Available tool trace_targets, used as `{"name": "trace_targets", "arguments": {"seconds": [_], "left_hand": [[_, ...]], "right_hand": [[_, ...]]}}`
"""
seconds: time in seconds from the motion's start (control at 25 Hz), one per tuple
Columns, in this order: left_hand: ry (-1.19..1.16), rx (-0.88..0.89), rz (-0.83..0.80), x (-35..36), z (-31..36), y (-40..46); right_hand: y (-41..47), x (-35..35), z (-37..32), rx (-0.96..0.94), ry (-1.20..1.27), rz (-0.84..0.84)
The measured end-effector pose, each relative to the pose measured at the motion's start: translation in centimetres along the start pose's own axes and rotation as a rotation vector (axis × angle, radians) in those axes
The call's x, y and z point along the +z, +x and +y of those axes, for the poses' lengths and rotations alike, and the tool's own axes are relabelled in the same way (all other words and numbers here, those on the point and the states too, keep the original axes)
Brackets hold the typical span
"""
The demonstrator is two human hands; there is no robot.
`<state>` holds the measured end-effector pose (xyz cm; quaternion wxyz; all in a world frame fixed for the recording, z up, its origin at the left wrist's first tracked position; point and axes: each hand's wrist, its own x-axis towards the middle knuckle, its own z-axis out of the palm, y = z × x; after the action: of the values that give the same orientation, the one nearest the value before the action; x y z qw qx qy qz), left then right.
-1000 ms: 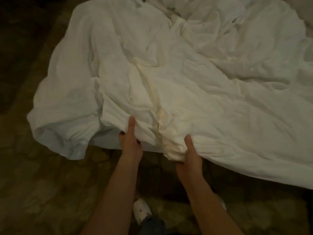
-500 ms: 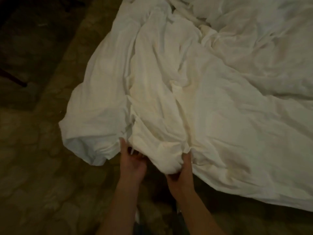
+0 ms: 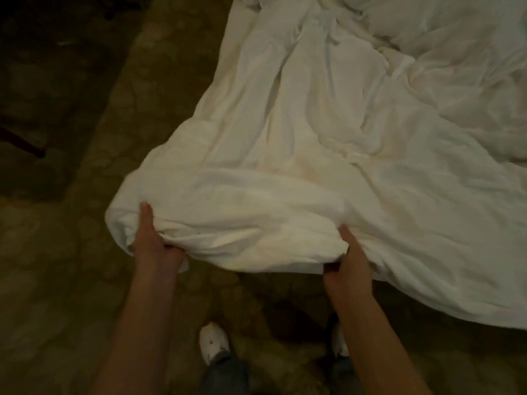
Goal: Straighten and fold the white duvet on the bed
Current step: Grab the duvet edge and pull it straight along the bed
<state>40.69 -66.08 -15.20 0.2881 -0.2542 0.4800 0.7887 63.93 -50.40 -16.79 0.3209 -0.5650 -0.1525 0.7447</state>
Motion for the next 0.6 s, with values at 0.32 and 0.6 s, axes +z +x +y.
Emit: {"name": "trace_targets", "arguments": {"seconds": [0.32, 0.6], "left_hand": [[0.095, -0.210, 0.000, -6.2, 1.0, 3.1], [0.190, -0.014, 0.121, -2.7, -1.5, 3.4]], "right_hand": [[-1.9, -0.9, 9.4, 0.096, 0.152, 0.354], [-1.5, 1.0, 9.2, 0.018, 0.137, 0.270]]}}
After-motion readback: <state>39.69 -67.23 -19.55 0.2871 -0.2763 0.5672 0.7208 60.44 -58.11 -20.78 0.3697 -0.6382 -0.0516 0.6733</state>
